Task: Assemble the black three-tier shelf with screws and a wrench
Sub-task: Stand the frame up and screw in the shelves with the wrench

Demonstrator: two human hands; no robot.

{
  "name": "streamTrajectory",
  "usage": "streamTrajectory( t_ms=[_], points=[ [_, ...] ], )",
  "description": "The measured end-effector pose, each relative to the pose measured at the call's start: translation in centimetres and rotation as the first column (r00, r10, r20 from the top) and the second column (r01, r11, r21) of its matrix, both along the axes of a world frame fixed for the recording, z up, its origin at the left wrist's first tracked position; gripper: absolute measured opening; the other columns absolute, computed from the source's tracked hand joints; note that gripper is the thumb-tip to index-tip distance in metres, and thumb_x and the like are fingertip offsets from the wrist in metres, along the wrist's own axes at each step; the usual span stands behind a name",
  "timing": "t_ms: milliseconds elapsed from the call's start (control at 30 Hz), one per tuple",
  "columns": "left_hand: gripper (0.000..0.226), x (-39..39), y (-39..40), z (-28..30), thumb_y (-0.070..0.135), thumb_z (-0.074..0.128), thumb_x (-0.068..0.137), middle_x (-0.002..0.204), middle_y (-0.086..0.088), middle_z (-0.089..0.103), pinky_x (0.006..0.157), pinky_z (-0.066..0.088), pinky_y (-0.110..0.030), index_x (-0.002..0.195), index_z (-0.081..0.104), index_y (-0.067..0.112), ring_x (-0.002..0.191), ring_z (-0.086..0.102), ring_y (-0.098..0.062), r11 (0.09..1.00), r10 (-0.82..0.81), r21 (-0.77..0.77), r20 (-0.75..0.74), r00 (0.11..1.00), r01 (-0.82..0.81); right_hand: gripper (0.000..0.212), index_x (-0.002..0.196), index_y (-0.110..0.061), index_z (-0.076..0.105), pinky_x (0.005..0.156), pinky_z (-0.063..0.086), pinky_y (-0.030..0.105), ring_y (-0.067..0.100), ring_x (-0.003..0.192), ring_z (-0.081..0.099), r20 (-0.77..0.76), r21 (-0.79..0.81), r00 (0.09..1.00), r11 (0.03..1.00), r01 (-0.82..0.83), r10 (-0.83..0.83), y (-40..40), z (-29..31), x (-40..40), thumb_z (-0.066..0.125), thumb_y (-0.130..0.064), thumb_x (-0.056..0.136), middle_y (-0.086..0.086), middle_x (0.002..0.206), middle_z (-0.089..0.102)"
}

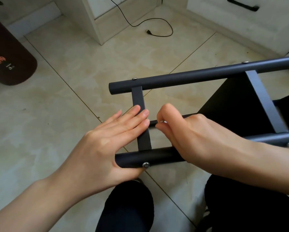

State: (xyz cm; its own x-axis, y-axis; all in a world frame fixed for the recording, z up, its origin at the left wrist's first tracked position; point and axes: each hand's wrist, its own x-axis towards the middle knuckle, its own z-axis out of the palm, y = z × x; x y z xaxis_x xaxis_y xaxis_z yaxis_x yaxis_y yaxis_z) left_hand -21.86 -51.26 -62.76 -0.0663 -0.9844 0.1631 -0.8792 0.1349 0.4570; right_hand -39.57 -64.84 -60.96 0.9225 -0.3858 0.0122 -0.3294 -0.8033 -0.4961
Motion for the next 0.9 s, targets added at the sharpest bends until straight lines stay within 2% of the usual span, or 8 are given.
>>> streamTrajectory(
  t_ms=[167,367,500,600,667,733,800,900],
  points=[
    [0.082,-0.1,0.0,0.1,0.042,0.083,0.069,0.149,-0.005,0.05,0.117,0.035,-0.046,0.137,0.056,0.004,0.143,0.043,-0.02,1.0,0.017,0.005,0.01,1.0,-0.017,0.024,0.091,-0.032,0.019,0.041,0.038,0.03,0.02,0.038,0.041,0.009,-0.023,0.999,0.999,0.037,-0.037,0.0,-0.3,0.0,0.011,-0.054,0.095,-0.003,0.043,0.039],
    [0.095,0.1,0.1,0.3,0.064,0.073,0.069,0.151,-0.003,0.047,0.12,0.03,-0.044,0.141,0.052,0.004,0.146,0.038,-0.017,0.999,-0.005,0.048,-0.043,0.999,0.007,0.031,0.091,-0.03,0.025,0.052,0.042,0.019,0.018,0.035,0.037,0.029,-0.007,0.996,0.996,0.084,-0.084,-0.1,-0.6,0.0,0.01,-0.057,0.093,-0.005,0.041,0.033],
    [0.083,0.0,0.1,0.2,0.059,0.069,0.078,0.15,-0.002,0.048,0.12,0.032,-0.043,0.139,0.054,0.005,0.145,0.039,-0.016,0.999,0.016,0.036,-0.073,0.997,-0.014,0.028,0.092,-0.03,0.026,0.05,0.041,0.017,0.017,0.034,0.034,0.015,0.005,0.997,0.997,0.073,-0.073,-0.1,-0.4,0.0,0.013,-0.055,0.095,-0.007,0.041,0.032],
    [0.078,-0.1,0.1,0.1,0.056,0.069,0.081,0.15,-0.002,0.048,0.119,0.033,-0.044,0.139,0.055,0.006,0.145,0.039,-0.016,0.999,0.023,0.034,-0.076,0.997,-0.021,0.03,0.092,-0.027,0.033,0.048,0.042,0.026,0.017,0.039,0.043,-0.041,0.004,0.996,0.997,0.077,-0.077,-0.4,-0.1,0.2,0.02,-0.054,0.096,-0.004,0.048,0.044],
    [0.076,-0.1,0.2,0.1,0.055,0.069,0.082,0.151,-0.001,0.048,0.119,0.034,-0.044,0.139,0.055,0.006,0.145,0.039,-0.016,0.999,0.028,0.032,-0.078,0.997,-0.025,0.025,0.088,-0.028,0.043,0.055,0.047,0.024,0.012,0.055,0.058,-0.089,0.193,0.991,0.975,0.112,-0.097,-1.1,-0.1,0.7,0.033,-0.049,0.096,-0.006,0.061,0.059],
    [0.076,-0.2,0.3,0.0,0.055,0.069,0.082,0.151,-0.001,0.048,0.118,0.035,-0.045,0.139,0.055,0.006,0.145,0.039,-0.016,0.999,0.03,0.027,-0.076,0.997,-0.028,0.022,0.081,-0.026,0.057,0.057,0.051,0.018,0.004,0.06,0.061,-0.151,0.435,0.982,0.884,0.17,-0.115,-2.4,-0.3,1.2,0.049,-0.039,0.097,-0.009,0.066,0.063],
    [0.076,-0.2,0.3,0.0,0.055,0.069,0.082,0.151,-0.002,0.048,0.118,0.035,-0.046,0.139,0.055,0.005,0.145,0.039,-0.016,0.999,0.029,0.024,-0.071,0.997,-0.028,0.022,0.079,-0.018,0.07,0.055,0.052,0.017,0.004,0.056,0.059,-0.239,0.606,0.964,0.758,0.242,-0.116,-3.5,-0.5,1.7,0.061,-0.033,0.093,-0.007,0.063,0.062],
    [0.076,-0.1,0.3,-0.1,0.055,0.069,0.082,0.15,-0.003,0.048,0.118,0.036,-0.048,0.138,0.055,0.005,0.145,0.04,-0.016,0.999,0.031,0.02,-0.073,0.997,-0.03,0.017,0.081,-0.008,0.077,0.056,0.05,0.014,0.004,0.056,0.059,-0.359,0.828,0.932,0.445,0.341,-0.048,-4.3,-0.9,1.9,0.072,-0.023,0.086,-0.003,0.065,0.065]
  ],
)
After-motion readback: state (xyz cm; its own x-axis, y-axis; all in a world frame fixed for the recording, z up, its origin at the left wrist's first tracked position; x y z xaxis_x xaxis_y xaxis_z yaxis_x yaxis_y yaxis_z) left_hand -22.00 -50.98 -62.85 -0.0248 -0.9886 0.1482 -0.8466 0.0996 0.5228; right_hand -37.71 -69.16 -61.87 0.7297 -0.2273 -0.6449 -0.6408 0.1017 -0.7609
